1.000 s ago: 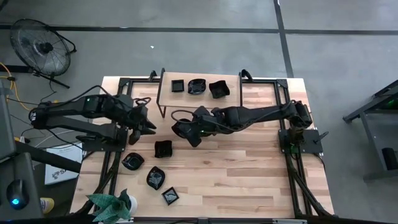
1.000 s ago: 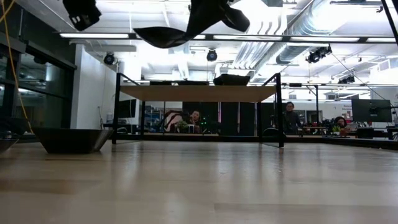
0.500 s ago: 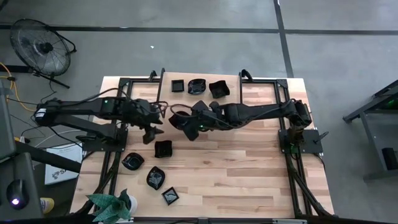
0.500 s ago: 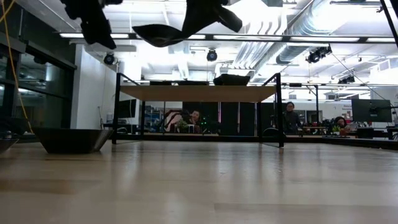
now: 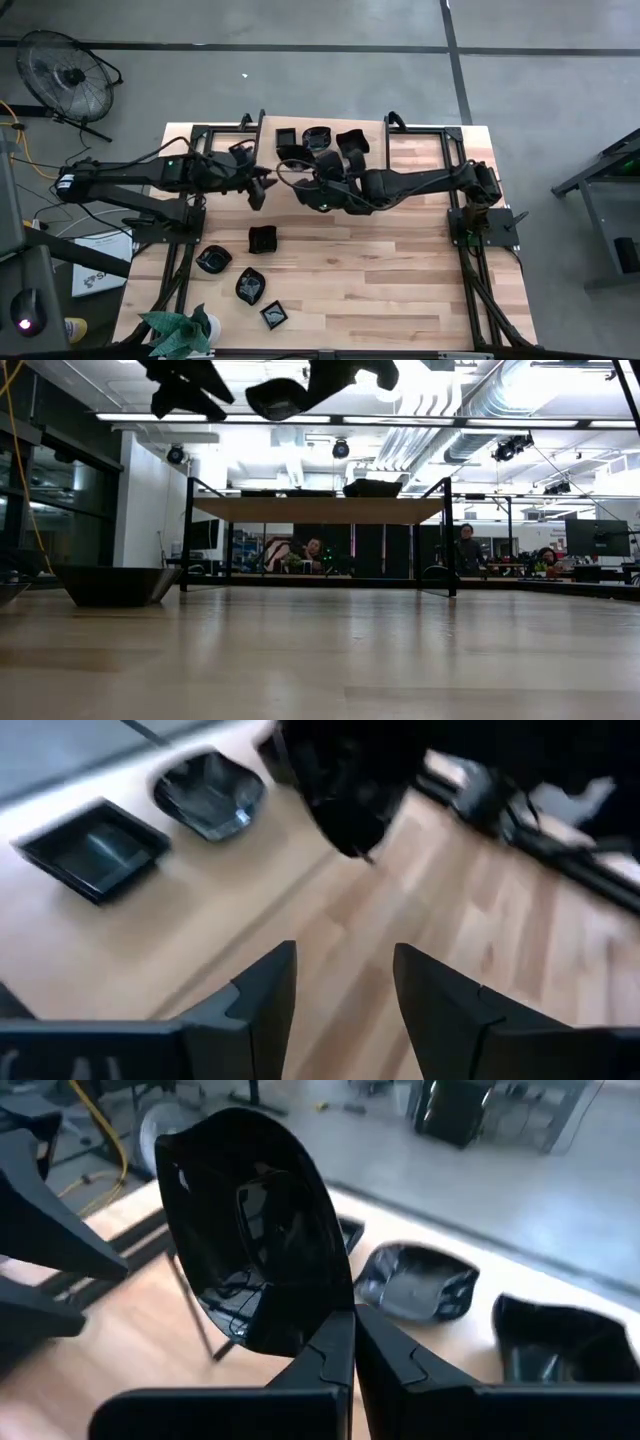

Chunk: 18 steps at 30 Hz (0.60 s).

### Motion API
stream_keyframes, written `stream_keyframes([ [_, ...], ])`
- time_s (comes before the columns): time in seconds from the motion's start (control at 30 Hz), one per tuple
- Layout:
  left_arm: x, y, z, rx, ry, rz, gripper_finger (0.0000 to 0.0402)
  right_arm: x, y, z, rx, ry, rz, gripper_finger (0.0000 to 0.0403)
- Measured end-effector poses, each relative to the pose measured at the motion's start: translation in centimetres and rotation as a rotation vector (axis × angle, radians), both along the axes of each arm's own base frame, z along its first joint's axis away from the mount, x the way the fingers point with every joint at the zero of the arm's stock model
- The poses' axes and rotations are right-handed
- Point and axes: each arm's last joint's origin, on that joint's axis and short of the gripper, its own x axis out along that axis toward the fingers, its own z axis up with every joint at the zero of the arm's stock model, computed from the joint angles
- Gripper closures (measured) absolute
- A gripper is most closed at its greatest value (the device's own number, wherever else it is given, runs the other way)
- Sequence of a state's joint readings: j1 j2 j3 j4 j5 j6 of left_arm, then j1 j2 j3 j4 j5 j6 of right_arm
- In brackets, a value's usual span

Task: Pick & Place Mini shaped plates
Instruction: Stack the leaf-shaped plate on the leaf-shaped plate

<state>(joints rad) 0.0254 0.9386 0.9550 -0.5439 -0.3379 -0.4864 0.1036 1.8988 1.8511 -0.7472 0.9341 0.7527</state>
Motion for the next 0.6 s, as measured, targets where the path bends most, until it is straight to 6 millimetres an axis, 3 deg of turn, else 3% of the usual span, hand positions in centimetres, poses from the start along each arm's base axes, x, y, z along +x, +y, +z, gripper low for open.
stream_keyframes([
  [0.6, 0.6, 0.7, 2.3, 0.092, -0.262, 0.241, 0.0236, 1.0, -0.1, 1.6, -0.181, -0.006, 0.029, 0.0403],
])
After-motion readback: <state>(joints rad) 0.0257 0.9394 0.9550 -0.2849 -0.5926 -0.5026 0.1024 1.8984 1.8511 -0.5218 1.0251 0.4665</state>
